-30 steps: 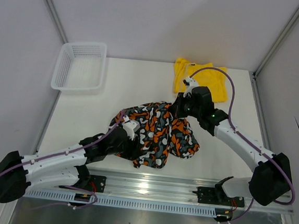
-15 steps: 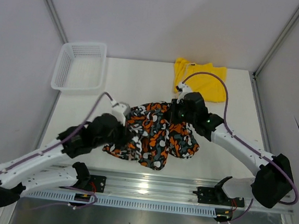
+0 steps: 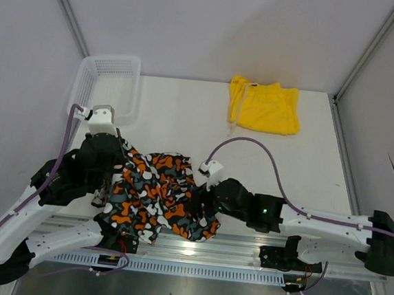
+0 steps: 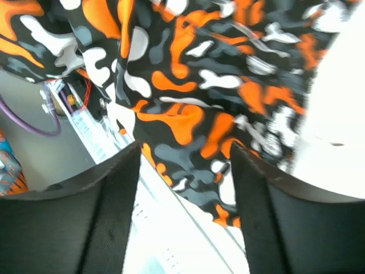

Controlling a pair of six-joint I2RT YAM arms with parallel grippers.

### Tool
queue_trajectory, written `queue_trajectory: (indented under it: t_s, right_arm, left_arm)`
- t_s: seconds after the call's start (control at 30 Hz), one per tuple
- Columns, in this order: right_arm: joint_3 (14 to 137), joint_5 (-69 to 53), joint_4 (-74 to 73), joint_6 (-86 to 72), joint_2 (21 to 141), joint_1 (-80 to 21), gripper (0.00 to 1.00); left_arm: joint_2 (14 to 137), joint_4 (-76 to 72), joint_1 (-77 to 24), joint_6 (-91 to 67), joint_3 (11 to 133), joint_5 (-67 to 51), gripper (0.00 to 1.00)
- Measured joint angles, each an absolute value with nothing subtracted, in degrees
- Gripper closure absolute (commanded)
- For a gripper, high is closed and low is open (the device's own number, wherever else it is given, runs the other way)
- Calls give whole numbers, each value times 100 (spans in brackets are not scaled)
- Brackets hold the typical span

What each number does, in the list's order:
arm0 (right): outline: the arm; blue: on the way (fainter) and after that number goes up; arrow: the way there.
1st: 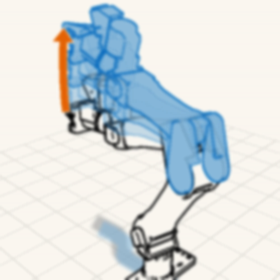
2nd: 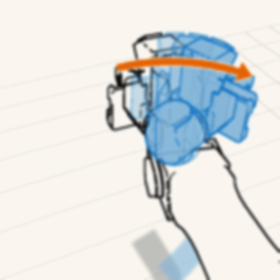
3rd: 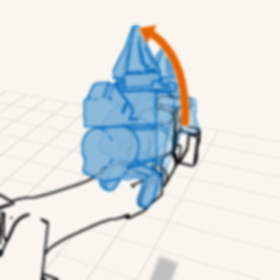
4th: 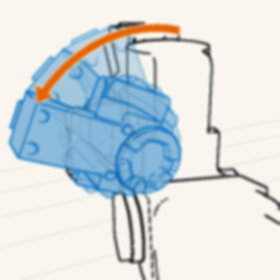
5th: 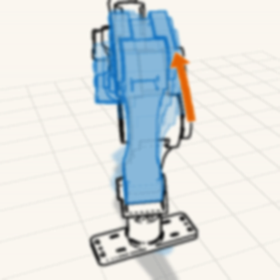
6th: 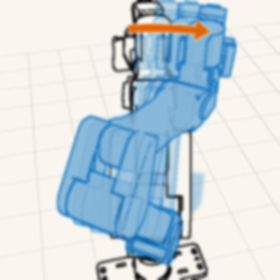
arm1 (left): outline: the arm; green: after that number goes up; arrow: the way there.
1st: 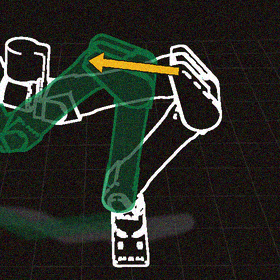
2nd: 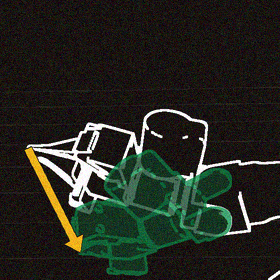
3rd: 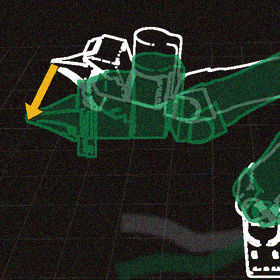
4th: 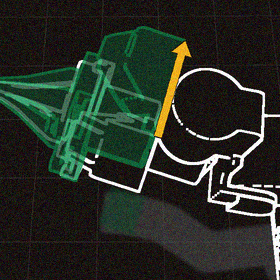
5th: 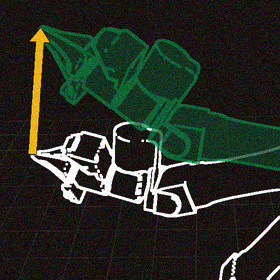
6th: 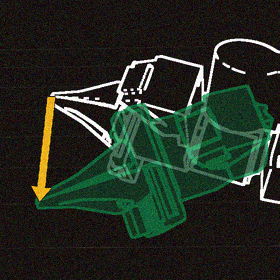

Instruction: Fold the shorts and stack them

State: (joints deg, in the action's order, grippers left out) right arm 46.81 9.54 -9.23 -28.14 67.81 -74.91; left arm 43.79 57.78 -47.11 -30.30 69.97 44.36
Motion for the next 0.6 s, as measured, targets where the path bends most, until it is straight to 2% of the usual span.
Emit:
queue_trajectory:
  t_s: [0.07,0.23,0.37,0.6]
  right_arm:
    - [4359,1031,-893,-2884,6206,-7319,29]
    - [3736,770,-810,-3308,5301,-6224,34]
    - [3380,222,-696,-3649,5588,-5345,33]
    - [3317,-672,-279,-3844,6831,-5229,32]
  left_arm:
    - [4226,5776,-4700,-2930,6788,4683,100]
    - [3223,5516,-4694,-2637,6058,4825,100]
    - [2552,5297,-4687,-2480,5758,4751,100]
    - [2491,5172,-4685,-2390,5485,4578,100]
